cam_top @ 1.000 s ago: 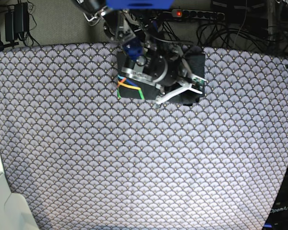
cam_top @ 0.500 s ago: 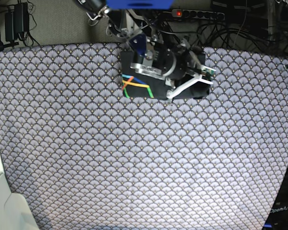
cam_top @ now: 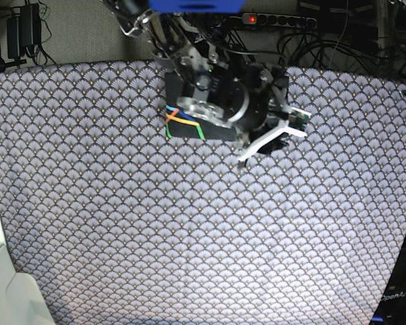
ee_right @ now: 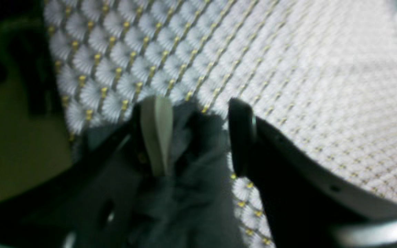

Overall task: Fold the T-shirt properly
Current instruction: 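Press the folded stack flat with the right gripper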

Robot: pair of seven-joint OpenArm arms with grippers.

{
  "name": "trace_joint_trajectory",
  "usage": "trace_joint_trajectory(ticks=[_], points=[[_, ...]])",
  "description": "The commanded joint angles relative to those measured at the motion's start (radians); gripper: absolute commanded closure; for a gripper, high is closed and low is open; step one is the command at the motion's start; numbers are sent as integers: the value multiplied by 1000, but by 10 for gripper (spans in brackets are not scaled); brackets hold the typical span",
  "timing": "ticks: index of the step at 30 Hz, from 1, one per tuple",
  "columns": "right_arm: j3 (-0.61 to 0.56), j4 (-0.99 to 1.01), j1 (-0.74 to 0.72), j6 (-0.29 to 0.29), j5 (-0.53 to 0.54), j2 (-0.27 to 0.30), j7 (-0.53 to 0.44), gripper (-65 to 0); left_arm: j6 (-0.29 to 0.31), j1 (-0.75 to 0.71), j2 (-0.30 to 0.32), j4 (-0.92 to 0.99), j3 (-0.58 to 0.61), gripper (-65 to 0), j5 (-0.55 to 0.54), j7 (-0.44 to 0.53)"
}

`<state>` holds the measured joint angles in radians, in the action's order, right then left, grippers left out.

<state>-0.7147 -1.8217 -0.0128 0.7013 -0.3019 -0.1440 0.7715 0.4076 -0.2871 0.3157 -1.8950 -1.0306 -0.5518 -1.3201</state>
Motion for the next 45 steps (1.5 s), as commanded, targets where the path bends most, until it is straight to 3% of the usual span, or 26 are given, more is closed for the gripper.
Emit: trace_joint_trajectory(ticks=[1,6,12,14,18,24,27,34,45], points=[[-1,-36,-13,-3,10,-13,-20,-282,-2,4,21,-13,-6,-58,-9,17],[16,-52,-9,-3,10,-13,-16,-241,-2,6,21,-13,-4,-58,-11,17],[57,20,40,-3,10,-6,-20,-36,-2,12,20,-10,-3,-58,-11,17],[68,32,47,-3,10,-6,-20,0,-2,13,20,-13,0,-58,-12,17],[76,58,44,-3,10,16,-20,0,-2,13,21,-19,39,-73,-14,15],[73,190,38,-3,10,13,-77,0,-2,4,18,-19,45,-223,-14,15],[73,262,44,-3,10,14,-123,0,-2,2,20,-19,42,-228,-14,15],[71,303,49,-3,10,16,-132,0,-2,6,27,-19,45,-228,-14,15],[73,110,24,-3,10,11,-128,0,-2,4,27,-19,45,-229,-14,15]])
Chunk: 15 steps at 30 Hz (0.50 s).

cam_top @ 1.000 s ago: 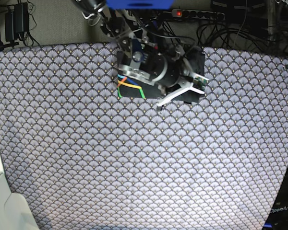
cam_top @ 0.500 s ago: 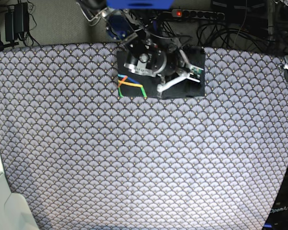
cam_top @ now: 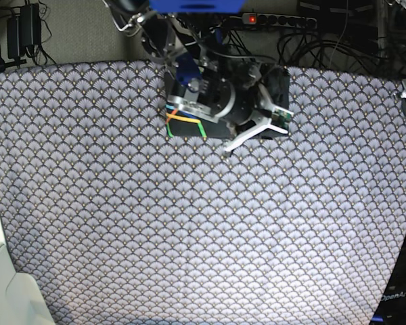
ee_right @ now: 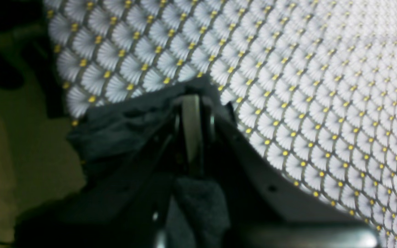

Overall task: Fold the T-shirt properly
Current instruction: 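Press the folded stack flat with the right gripper, then release the right gripper and grasp the bundle edge with the left gripper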

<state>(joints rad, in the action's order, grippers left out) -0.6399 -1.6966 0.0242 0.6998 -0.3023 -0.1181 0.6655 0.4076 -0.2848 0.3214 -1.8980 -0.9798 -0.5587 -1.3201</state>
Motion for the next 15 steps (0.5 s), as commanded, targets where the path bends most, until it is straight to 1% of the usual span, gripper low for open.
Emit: trace_joint_trajectory(ticks=[1,7,11,13,15], points=[[-4,0,-30,-2,10,-15,-22,0,-2,2,23,-16,-6,-229,-7,15],[-2,194,-119,-2,10,-36,-28,0,-2,-1,23,-16,-8,-229,-5,15],[-1,306,-162,-2,10,-39,-69,0,-2,3,23,-16,-8,-229,-5,-34],[-1,341,-169,-2,10,-39,-86,0,-2,6,23,-16,-6,-229,-5,-40],[-1,324,-165,-2,10,-39,-83,0,-2,9,23,-16,-6,-229,-5,-42]])
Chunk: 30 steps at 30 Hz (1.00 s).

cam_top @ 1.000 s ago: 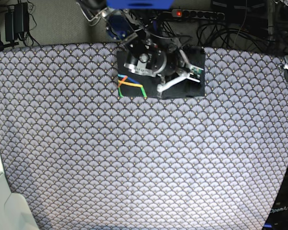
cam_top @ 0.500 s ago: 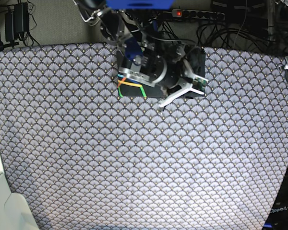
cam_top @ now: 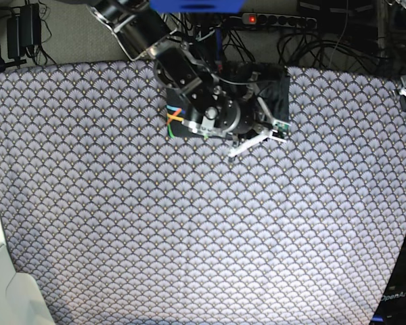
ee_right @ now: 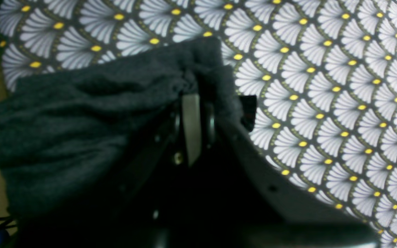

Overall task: Fold the T-shirt properly
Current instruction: 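Release the right gripper and grasp the bundle edge with the left gripper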

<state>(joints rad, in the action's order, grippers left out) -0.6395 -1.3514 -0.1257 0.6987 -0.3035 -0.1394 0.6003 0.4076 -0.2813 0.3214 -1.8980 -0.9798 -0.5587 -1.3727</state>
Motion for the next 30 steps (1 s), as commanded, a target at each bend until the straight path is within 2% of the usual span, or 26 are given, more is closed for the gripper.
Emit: trace_joint_trajectory(ticks=[1,5,7,10,13,16,20,25,30], points=[[-1,-52,-10,-1,11,-18,-15,0,-2,6,23,-16,-4,-229,-5,13],[-3,-262,36,-1,10,-9,7,0,0,9,23,-16,-4,-230,-13,11],[-3,-360,47,-1,7,4,33,0,0,23,31,-16,-4,-237,-54,8],[-1,-446,45,-1,5,17,91,0,0,18,52,-15,-4,-315,-171,8],[19,-478,37,-1,5,82,134,0,0,24,68,-8,5,-445,-323,8],[91,-492,47,-1,5,117,137,0,0,37,66,-7,46,-491,-393,8],[205,-492,74,-1,5,174,134,0,0,78,60,16,213,-491,-412,9],[295,-492,93,-1,5,212,137,0,0,184,11,186,506,-491,-406,19],[341,-534,130,-1,5,232,139,0,0,225,-84,305,577,-491,-404,20]])
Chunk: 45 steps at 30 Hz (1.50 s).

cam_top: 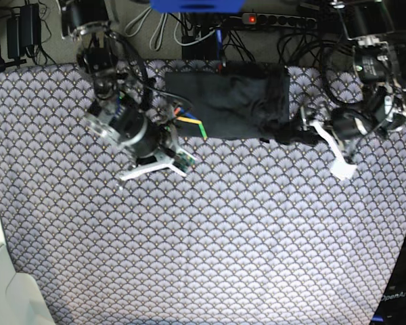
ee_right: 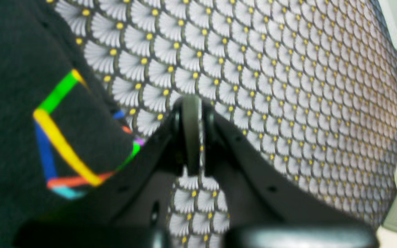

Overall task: Fold the T-shirt properly
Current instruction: 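Release the right gripper and grasp the bundle edge with the left gripper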

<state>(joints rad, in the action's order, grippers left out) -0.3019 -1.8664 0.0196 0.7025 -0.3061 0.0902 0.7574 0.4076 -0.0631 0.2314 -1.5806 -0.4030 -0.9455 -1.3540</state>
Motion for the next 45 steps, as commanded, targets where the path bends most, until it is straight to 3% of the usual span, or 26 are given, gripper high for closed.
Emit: trace_joint_trajectory(ticks=[1,5,16,27,40,43,45], points=[[5,-23,-14,-4,8,3,-19,0,0,13,-10,1,3,-491,-17,3],[7,-26,-11,-4,8,4,-19,0,-2,26,-27,29,17,-491,-16,32],[5,-26,-16,-4,8,10,-19,0,-9,-45,6,58,6,-491,-16,37],[7,-26,-17,-4,8,13,-19,0,-5,-45,-31,171,17,-491,-16,37],[7,-26,-17,-4,8,15,-19,0,-5,-37,-45,220,148,-486,-17,37],[7,-26,-17,-4,8,15,-19,0,-3,-37,-45,220,149,-409,-17,37],[22,-39,-17,-4,8,15,-19,0,-3,-37,-45,222,149,-306,-16,37]])
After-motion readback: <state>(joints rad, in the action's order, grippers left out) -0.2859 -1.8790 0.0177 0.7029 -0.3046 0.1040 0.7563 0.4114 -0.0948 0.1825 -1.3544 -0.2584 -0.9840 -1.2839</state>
